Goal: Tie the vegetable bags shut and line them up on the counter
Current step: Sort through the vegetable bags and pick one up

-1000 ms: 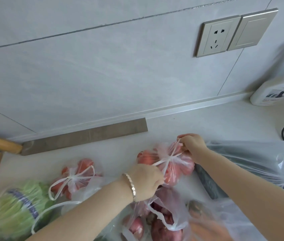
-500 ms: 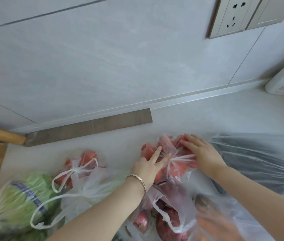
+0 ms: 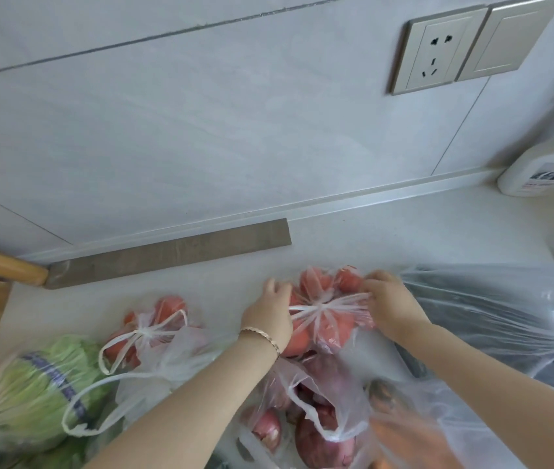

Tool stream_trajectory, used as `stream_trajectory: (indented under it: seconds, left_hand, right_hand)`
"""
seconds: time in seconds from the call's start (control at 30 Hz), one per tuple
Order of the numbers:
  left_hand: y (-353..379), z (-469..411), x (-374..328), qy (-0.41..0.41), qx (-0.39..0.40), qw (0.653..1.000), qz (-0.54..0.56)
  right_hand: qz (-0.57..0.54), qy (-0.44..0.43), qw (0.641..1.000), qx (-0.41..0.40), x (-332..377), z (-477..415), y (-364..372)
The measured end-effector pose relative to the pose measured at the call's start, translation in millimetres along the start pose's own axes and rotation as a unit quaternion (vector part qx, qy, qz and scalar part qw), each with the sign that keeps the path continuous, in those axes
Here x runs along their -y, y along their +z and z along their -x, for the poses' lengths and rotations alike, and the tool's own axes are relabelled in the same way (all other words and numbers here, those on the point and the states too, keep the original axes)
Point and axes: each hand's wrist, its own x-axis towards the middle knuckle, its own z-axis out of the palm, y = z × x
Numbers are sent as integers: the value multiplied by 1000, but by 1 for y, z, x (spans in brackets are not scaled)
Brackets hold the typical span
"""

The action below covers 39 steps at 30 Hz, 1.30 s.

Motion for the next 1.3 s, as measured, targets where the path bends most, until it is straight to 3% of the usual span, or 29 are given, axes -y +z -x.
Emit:
stream_trajectory:
  seconds: [0.07, 0.13, 0.17, 0.2, 0.27, 0.33, 0.37, 0.43, 0.47, 0.53, 0.67, 0.8, 0.9, 1.0, 1.13, 1.23, 1.3]
  left_hand:
    - [-16, 6, -2, -59, -43, 991, 108]
    - [-31, 7, -2, -105, 25, 970, 220]
    - [-36, 7, -2, -130, 87, 938, 310]
    - [-40, 9, -3, -164, 147, 883, 414]
    - [-46, 12, -3, -206, 229, 731, 609]
    - [-47, 14, -1, -200, 221, 606, 737]
    - [-46, 14, -1, -192, 198, 558, 783]
    - [-46, 14, -2, -172, 136, 491, 843]
    - [-44, 15, -4, -157, 119, 486, 851]
    - [-37, 17, -10, -118, 114, 524, 835]
    - [-21, 18, -15, -61, 76, 721, 686]
    - [-22, 15, -12, -35, 89, 782, 616]
    - [-29, 15, -15, 13, 148, 846, 511]
    - [-31, 10, -18, 41, 148, 857, 493]
    - [-22, 5, -18, 62, 100, 812, 572]
    - [-14, 6, -21, 67, 57, 808, 583]
    - [-13, 6, -22, 71, 68, 813, 573]
  right_hand:
    - [-156, 67, 985, -35, 8, 5, -12]
    - [-287, 100, 952, -29, 15, 11, -21]
    - [-352, 105, 930, -13, 20, 14, -22]
    - [-419, 111, 901, 5, 24, 18, -21]
    - [-550, 127, 825, 26, 32, 24, -18]
    - [-659, 129, 740, 34, 35, 27, -18]
    - [-688, 123, 714, 40, 36, 29, -20]
    - [-685, 108, 719, 56, 39, 32, -22]
    - [-670, 105, 732, 62, 40, 33, -22]
    - [-649, 112, 748, 82, 40, 35, -20]
    - [-631, 103, 751, 164, 37, 35, -19]
    - [-582, 95, 780, 208, 27, 34, -14]
    - [-584, 75, 770, 247, 28, 33, -18]
    - [-604, 62, 744, 278, 31, 29, -22]
    - [-615, 66, 729, 294, 28, 26, -20]
    - [-635, 67, 714, 287, 26, 25, -20]
    - [-641, 71, 709, 283, 25, 26, -20]
